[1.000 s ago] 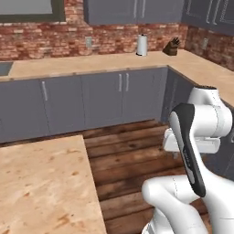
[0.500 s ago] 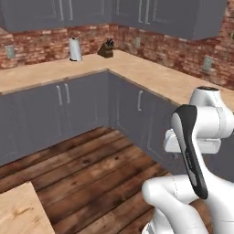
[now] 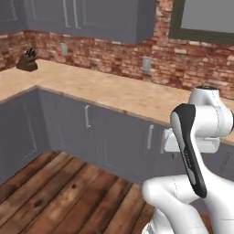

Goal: Place the sponge inside the microwave to prepare for sanitizing.

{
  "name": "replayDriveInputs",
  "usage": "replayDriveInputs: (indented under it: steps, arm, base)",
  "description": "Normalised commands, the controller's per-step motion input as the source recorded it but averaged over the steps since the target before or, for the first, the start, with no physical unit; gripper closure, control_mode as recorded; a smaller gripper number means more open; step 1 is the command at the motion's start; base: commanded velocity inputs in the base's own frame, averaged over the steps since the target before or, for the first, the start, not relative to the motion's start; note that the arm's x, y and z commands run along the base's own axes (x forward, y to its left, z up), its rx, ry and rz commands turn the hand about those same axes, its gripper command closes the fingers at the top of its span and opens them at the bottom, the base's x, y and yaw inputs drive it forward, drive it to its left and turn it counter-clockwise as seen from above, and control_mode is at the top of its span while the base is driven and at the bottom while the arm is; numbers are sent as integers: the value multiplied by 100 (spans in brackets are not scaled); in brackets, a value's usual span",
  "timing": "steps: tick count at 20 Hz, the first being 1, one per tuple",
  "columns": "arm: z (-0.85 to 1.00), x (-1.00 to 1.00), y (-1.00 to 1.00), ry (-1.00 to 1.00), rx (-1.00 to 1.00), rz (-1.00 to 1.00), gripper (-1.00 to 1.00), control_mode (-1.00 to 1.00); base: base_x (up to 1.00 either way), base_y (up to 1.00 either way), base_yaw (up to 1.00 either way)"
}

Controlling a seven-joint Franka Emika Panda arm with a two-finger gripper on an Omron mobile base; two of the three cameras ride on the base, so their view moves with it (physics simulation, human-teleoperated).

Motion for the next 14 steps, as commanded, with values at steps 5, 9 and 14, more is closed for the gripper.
replayDriveInputs:
  steps: [5, 9, 14]
  arm:
    - [0, 0, 0, 0, 0, 0, -100, 100]
    - [0, 0, 0, 0, 0, 0, -100, 100]
    - [0, 0, 0, 0, 0, 0, -100, 100]
  base:
    - [68, 0, -77]
    - [70, 0, -76]
    - [75, 0, -74]
